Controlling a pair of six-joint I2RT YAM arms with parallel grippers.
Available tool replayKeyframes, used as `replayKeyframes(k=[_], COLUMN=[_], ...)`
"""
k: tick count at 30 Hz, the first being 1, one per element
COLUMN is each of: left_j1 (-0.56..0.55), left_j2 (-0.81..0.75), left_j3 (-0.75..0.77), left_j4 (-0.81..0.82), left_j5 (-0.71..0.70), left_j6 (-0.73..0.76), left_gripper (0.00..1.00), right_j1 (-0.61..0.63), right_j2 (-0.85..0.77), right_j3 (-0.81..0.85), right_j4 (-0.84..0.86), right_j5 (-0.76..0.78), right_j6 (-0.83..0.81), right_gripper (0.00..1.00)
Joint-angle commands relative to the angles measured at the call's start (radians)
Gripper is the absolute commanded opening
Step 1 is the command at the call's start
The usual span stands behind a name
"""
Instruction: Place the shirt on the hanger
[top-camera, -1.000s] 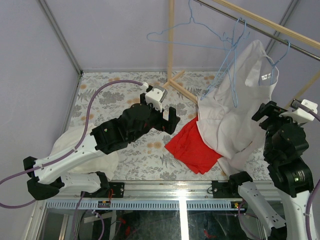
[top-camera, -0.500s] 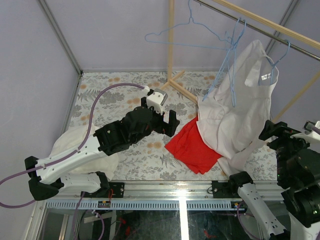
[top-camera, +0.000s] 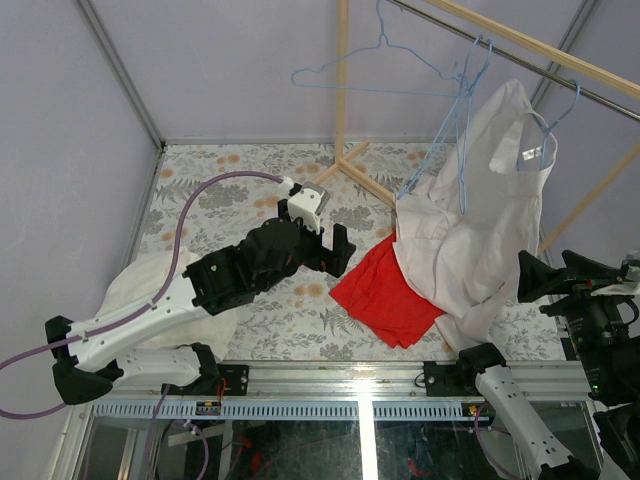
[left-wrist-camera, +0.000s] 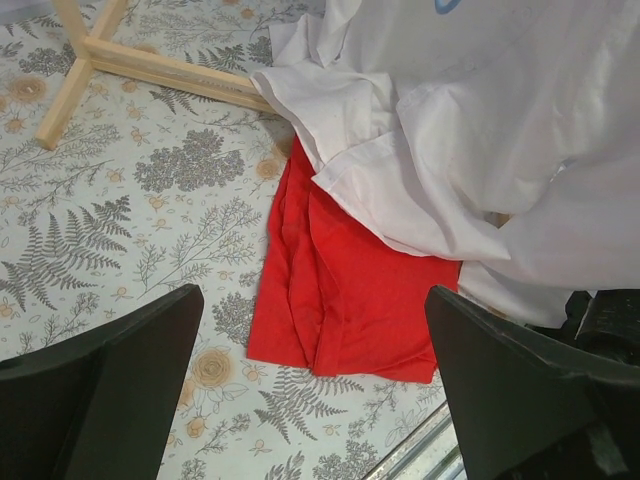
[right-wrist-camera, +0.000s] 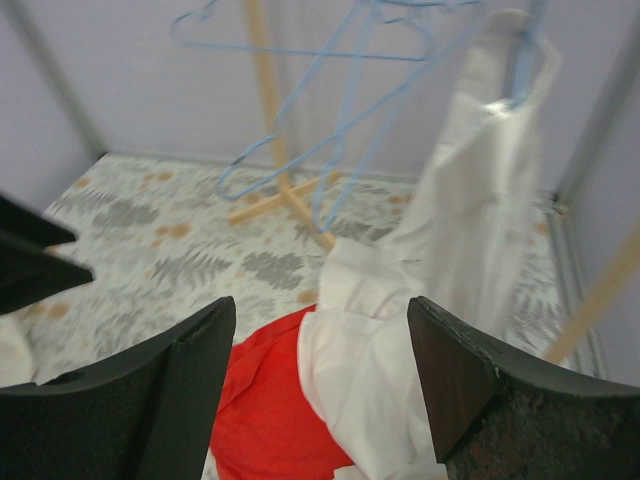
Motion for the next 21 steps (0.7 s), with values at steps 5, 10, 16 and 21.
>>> replayKeyframes(k=[5,10,16,21], left_j1=[0.022,0.064,0.173,0.237], left_j2=[-0.04,-0.046,-0.066,-0.105], left_j3=[-0.06,-0.117,-0.172,-0.211], left_j4=[0.041,0.052,0.046,0.019], left_j5=[-0.009,0.036,0.093,0.098], left_j6=[-0.083,-0.14,-0.202,-0.223], left_gripper=[0.93,0.93,0.93,0.93], right_j1=[-0.003,-0.004,-0.003,-0.003], right_j2=[0.127,0.145,0.176,0.205], right_j3=[-0.128,-0.262,-0.389,-0.453], right_j4=[0.009,0.068,0.079,0.109], right_j5=[-0.493,-0.543,-0.494,-0.452], right_j6=[-0.047,-0.019,-0.013,0.032], right_gripper=[0.73,0.69,0.68,0.67])
